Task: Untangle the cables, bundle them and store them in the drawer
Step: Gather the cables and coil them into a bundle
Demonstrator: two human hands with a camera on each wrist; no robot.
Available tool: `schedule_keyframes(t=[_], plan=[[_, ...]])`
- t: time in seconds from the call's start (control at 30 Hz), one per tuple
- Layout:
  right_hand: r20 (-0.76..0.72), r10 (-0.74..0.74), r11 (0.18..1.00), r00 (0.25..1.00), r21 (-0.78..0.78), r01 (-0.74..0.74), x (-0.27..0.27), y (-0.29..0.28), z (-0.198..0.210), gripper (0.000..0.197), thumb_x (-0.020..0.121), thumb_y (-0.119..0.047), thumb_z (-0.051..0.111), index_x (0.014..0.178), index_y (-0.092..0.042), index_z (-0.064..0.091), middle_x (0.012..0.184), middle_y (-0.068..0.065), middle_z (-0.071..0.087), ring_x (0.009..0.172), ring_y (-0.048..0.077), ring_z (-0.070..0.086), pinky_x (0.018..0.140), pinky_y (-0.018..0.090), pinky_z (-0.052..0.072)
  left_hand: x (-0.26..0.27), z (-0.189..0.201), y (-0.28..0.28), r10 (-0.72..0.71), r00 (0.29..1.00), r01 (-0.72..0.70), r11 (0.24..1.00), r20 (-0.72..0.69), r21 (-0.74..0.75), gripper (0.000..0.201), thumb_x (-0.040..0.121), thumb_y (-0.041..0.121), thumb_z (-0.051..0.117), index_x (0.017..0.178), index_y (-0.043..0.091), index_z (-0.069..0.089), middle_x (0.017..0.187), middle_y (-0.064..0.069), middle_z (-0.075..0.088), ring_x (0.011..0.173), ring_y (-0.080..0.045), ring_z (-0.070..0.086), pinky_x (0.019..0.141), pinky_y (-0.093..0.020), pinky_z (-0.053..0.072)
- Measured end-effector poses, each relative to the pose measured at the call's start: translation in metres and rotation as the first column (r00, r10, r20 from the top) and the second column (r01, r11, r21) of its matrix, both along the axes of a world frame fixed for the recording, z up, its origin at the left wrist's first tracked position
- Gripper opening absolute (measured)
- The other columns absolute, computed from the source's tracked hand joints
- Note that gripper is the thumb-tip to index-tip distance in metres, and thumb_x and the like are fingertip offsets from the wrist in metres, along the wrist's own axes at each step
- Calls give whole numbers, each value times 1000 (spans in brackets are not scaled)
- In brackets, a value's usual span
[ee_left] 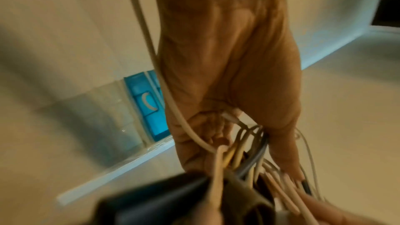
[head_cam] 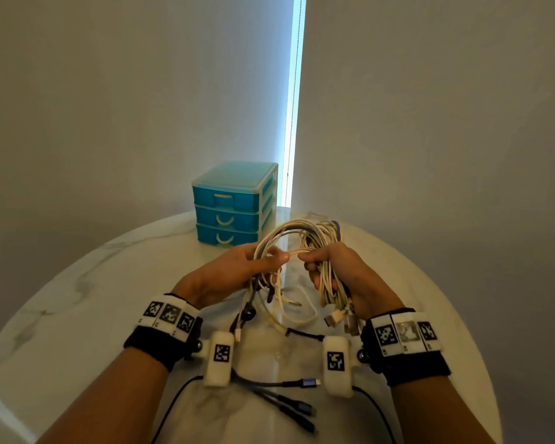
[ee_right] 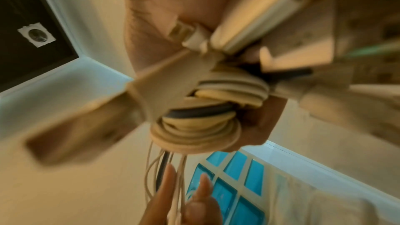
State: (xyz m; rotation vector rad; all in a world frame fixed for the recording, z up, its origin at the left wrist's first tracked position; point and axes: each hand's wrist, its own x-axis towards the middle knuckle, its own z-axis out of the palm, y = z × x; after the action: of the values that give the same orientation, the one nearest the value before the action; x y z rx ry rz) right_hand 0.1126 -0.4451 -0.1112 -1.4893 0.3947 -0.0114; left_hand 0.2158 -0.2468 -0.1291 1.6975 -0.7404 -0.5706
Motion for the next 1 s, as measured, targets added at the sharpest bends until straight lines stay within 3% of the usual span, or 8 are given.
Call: schedule_keyframes(t=[0.07,0.13,0.27,0.4,0.57,0.73,0.87,1.0], plan=[[-4,-17,1000,1000,10,17,-1,-4,0,32,94,-18,69,64,-14,59,60,8,44,41,15,34,37,24,30,0,-9,6,-71,995,69,997,-72,-27,51,93,55,73,115,9,76,88,-8,65,76,-18,58,80,-36,51],[25,-50,997,998,57,49,-2,-9,-1,32,94,-17,69,65,-14,57,64,7,41,41,14,34,36,24,29,-3,-13,9,-117,991,114,993,-68,-38,51,98,62,60,115,17,77,83,-5,60,71,-14,52,72,-29,47],[64,-121,986,991,126,113,-5,-16,1,32,94,-16,69,65,-14,57,63,6,40,37,12,34,35,24,29,-3,-7,10,-90,989,76,990,-113,-117,76,101,73,35,121,13,76,83,-7,62,68,-12,55,63,-23,48],[89,-118,986,989,128,106,-7,-13,3,34,96,-16,67,65,-12,55,59,5,41,35,11,36,33,24,31,3,-11,10,-18,964,-48,970,-264,-240,61,107,56,48,113,2,76,86,-11,66,69,-15,61,62,-22,54],[90,-67,994,994,94,59,-4,-4,3,34,94,-19,70,64,-14,55,63,7,39,38,13,32,36,25,29,9,-11,12,-113,843,-91,933,-526,-347,34,106,32,55,99,7,76,75,-5,62,54,-11,58,52,-20,54],[93,-21,998,995,60,16,-7,3,6,35,97,-19,68,65,-14,55,62,8,38,38,13,33,37,25,29,6,-11,21,-321,761,59,900,-564,-432,22,96,24,62,97,7,76,81,-6,69,64,-16,69,65,-26,61],[96,-22,999,995,40,18,-9,7,9,37,97,-20,68,64,-13,55,58,7,40,36,13,33,36,24,30,9,-16,21,-334,840,146,898,-427,-415,27,103,12,53,101,7,79,94,-12,71,85,-22,70,74,-30,63],[115,-10,999,993,49,4,-11,12,13,37,99,-18,68,64,-12,56,55,6,42,35,12,35,37,22,30,8,-19,21,-388,814,187,879,-432,-438,29,103,0,48,110,1,76,98,-13,72,89,-21,71,77,-29,63]])
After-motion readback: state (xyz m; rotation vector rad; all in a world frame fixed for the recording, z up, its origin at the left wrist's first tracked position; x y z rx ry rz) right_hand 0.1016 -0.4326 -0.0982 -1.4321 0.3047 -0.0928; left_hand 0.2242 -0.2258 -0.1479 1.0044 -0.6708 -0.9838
